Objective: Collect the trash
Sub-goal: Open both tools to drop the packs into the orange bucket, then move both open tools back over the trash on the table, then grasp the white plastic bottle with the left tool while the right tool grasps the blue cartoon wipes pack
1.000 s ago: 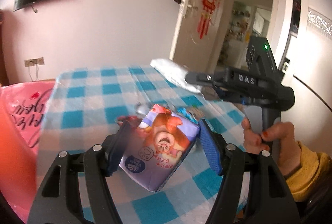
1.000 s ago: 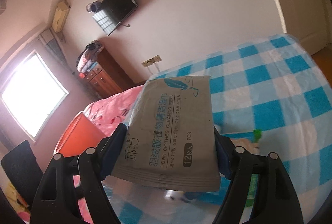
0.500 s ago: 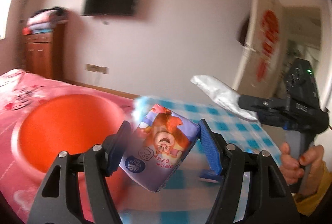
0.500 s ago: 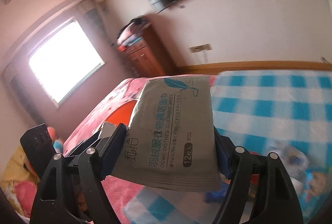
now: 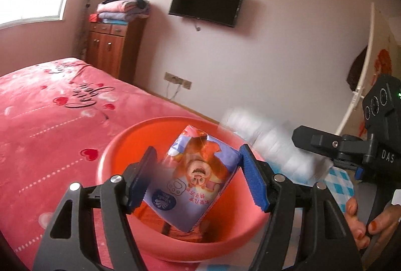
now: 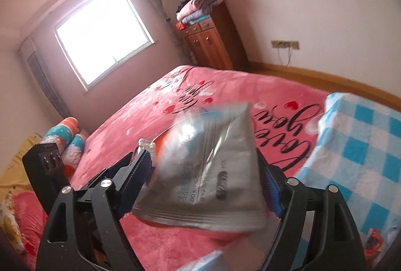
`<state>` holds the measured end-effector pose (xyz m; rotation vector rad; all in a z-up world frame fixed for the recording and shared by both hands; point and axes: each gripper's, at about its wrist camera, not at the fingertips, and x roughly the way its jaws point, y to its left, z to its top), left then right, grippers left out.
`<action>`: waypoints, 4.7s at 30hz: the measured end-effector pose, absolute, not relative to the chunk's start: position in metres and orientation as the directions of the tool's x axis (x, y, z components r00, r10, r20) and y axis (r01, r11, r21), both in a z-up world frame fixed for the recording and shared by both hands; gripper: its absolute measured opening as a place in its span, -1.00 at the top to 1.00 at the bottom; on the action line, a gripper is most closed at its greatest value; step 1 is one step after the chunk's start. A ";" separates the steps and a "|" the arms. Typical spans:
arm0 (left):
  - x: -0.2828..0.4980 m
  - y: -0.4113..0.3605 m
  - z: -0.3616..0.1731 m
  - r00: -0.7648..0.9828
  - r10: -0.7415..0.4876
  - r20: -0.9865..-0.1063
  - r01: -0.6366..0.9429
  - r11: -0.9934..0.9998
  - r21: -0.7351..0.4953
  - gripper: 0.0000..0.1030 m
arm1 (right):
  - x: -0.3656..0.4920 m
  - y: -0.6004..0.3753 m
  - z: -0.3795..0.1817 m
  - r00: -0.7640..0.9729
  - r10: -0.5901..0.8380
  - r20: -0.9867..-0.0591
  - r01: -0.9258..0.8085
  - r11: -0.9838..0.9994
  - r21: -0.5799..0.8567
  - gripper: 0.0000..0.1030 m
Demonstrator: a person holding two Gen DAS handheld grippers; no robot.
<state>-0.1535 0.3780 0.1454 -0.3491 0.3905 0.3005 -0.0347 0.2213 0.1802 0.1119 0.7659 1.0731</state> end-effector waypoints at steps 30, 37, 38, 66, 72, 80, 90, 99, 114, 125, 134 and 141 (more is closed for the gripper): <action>-0.156 0.326 0.139 0.895 0.174 -0.412 -0.301 0.916 -0.266 -0.89 | -0.075 0.092 0.149 0.591 0.627 -0.508 -0.555 0.773 0.308 -0.84; -0.153 0.293 0.137 0.903 0.132 -0.408 -0.242 0.942 -0.231 -0.89 | -0.083 0.061 0.140 0.640 0.576 -0.509 -0.508 0.814 0.283 -0.84; -0.152 0.288 0.137 0.905 0.126 -0.407 -0.232 0.947 -0.223 -0.90 | -0.084 0.056 0.138 0.648 0.567 -0.509 -0.501 0.820 0.276 -0.85; -0.125 0.174 0.120 0.880 0.001 -0.474 -0.073 0.988 -0.133 -0.90 | -0.093 -0.050 0.108 0.757 0.437 -0.486 -0.339 0.898 0.279 -0.84; -0.118 0.156 0.113 0.869 -0.010 -0.495 -0.057 0.991 -0.120 -0.90 | -0.091 -0.065 0.100 0.763 0.423 -0.490 -0.315 0.904 0.289 -0.84; -0.110 0.135 0.104 0.853 -0.020 -0.522 -0.036 0.995 -0.097 -0.90 | -0.087 -0.085 0.091 0.765 0.413 -0.494 -0.290 0.906 0.309 -0.84; -0.101 0.111 0.091 0.829 -0.043 -0.557 -0.003 0.997 -0.080 -0.90 | -0.076 -0.121 0.081 0.771 0.384 -0.509 -0.228 0.911 0.344 -0.84; -0.095 0.080 0.076 0.798 -0.086 -0.597 0.055 0.996 -0.070 -0.90 | -0.064 -0.157 0.070 0.769 0.350 -0.534 -0.154 0.914 0.376 -0.84; -0.086 0.006 0.042 0.690 -0.218 -0.691 0.227 0.971 -0.080 -0.90 | -0.043 -0.197 0.043 0.699 0.380 -0.606 -0.097 0.889 0.447 -0.84; -0.053 -0.007 0.023 0.618 -0.252 -0.745 0.219 0.965 -0.145 -0.88 | -0.039 -0.210 0.036 0.670 0.412 -0.617 -0.100 0.874 0.475 -0.84; -0.041 -0.010 0.018 0.606 -0.246 -0.756 0.208 0.967 -0.148 -0.57 | -0.035 -0.205 0.030 0.626 0.452 -0.635 -0.136 0.865 0.483 -0.84; -0.037 -0.014 0.015 0.608 -0.251 -0.753 0.212 0.966 -0.151 -0.54 | -0.035 -0.192 0.028 0.604 0.457 -0.653 -0.174 0.875 0.451 -0.84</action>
